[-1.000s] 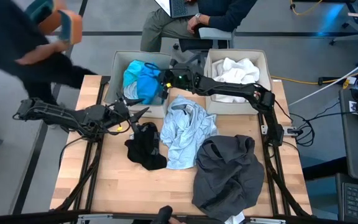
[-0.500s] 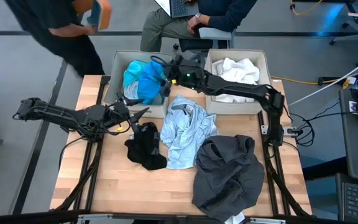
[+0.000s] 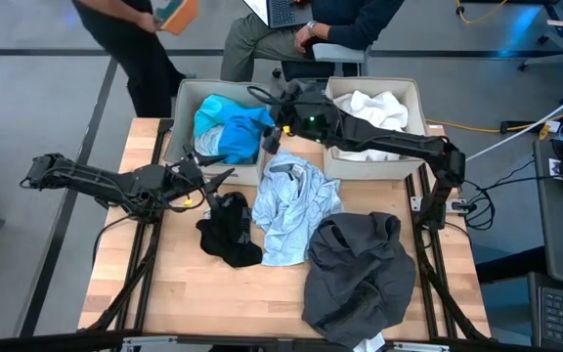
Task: Sort clothes
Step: Put the gray polo shirt into the left laundry organizer
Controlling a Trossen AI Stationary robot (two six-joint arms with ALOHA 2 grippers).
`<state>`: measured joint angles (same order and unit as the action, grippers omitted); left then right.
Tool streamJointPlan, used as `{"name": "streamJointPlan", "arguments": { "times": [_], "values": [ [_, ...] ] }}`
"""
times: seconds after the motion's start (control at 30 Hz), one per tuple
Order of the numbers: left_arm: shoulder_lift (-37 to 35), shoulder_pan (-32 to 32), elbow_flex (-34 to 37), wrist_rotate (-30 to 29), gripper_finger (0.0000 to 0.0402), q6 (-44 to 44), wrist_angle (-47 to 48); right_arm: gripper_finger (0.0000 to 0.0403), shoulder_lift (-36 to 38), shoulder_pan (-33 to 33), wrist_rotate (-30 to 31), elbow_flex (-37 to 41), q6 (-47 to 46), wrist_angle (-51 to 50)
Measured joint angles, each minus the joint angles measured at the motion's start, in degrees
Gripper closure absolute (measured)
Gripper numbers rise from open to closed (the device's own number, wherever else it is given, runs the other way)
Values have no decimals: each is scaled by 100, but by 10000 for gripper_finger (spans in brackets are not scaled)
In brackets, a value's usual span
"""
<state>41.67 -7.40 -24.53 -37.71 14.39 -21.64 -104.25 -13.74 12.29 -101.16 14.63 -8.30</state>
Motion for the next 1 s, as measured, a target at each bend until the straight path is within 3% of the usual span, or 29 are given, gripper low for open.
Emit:
{"name": "streamJointPlan", "arguments": {
  "times": [0.27,0.4,0.53,0.73,1.0],
  "values": [
    [-4,0,2,-2,222,91,153,123,39,478,110,2,-40,-1932],
    [-7,0,2,-2,222,96,150,123,37,754,93,43,-349,-3155],
    [-7,0,2,-2,222,76,148,123,13,1001,182,346,-844,-3719],
    [-4,0,2,-2,222,35,153,123,13,1169,210,1050,-1292,-3558],
    [-4,0,2,-4,222,-20,166,123,11,1042,74,2060,-1482,-2550]
  ]
}}
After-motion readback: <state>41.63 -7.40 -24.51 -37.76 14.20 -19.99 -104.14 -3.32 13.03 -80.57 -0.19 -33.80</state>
